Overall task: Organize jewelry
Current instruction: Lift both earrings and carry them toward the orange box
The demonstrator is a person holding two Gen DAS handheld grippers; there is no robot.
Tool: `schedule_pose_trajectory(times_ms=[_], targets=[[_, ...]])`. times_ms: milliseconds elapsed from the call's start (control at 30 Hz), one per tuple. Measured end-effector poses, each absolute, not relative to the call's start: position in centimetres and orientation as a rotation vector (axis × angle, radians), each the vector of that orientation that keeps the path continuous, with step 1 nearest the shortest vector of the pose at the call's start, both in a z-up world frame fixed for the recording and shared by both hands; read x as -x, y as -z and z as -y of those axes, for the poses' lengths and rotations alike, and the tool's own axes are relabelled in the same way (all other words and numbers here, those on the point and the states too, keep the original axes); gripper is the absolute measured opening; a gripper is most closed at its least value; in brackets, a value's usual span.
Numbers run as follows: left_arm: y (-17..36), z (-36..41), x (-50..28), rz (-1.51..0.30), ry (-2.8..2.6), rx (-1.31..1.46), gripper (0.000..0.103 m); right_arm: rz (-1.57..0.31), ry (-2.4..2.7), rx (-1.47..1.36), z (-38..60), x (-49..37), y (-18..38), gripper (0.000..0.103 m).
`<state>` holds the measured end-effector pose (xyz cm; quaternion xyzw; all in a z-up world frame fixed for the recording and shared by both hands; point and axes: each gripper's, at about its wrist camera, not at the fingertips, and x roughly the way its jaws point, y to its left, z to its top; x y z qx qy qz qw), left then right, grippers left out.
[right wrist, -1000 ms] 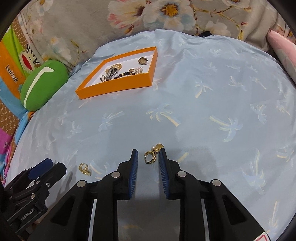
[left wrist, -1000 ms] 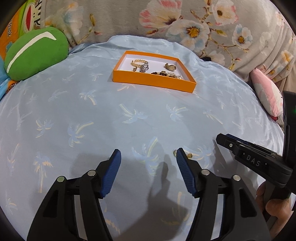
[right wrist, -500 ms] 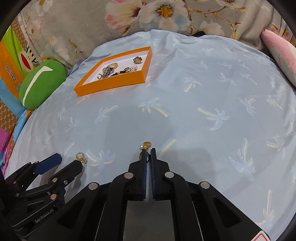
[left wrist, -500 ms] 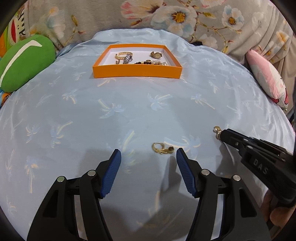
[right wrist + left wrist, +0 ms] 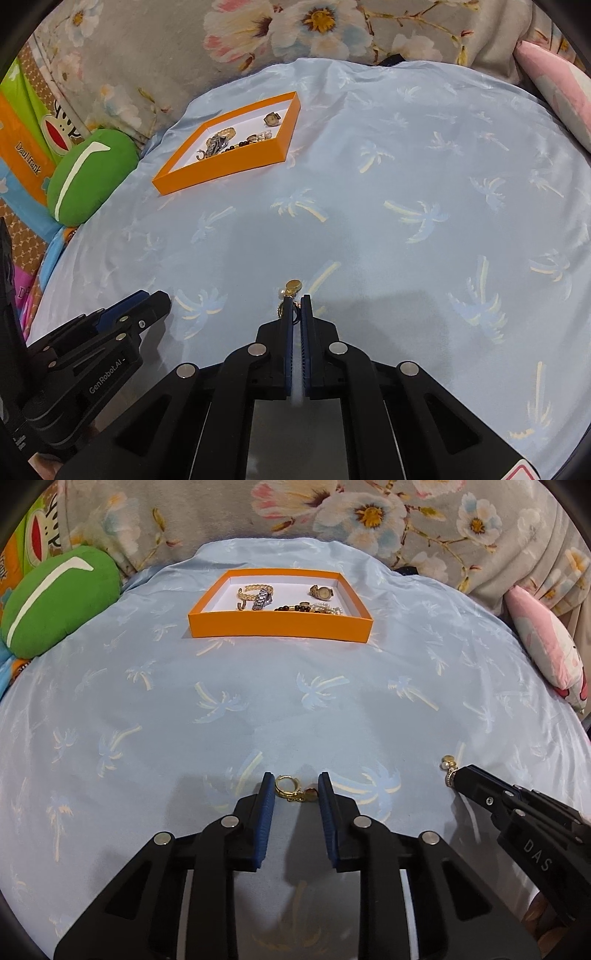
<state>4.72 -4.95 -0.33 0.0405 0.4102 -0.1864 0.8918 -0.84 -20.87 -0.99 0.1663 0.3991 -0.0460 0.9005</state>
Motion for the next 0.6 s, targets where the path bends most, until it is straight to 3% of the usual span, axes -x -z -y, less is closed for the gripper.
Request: schedule_pose_trajectory(times_ms=[600], targets=[[0.3, 1.2, -4.1, -0.852, 0.347, -0.026, 0.023, -0.814, 0.039, -0.331, 20.1, 1.6, 0.8, 0.006]])
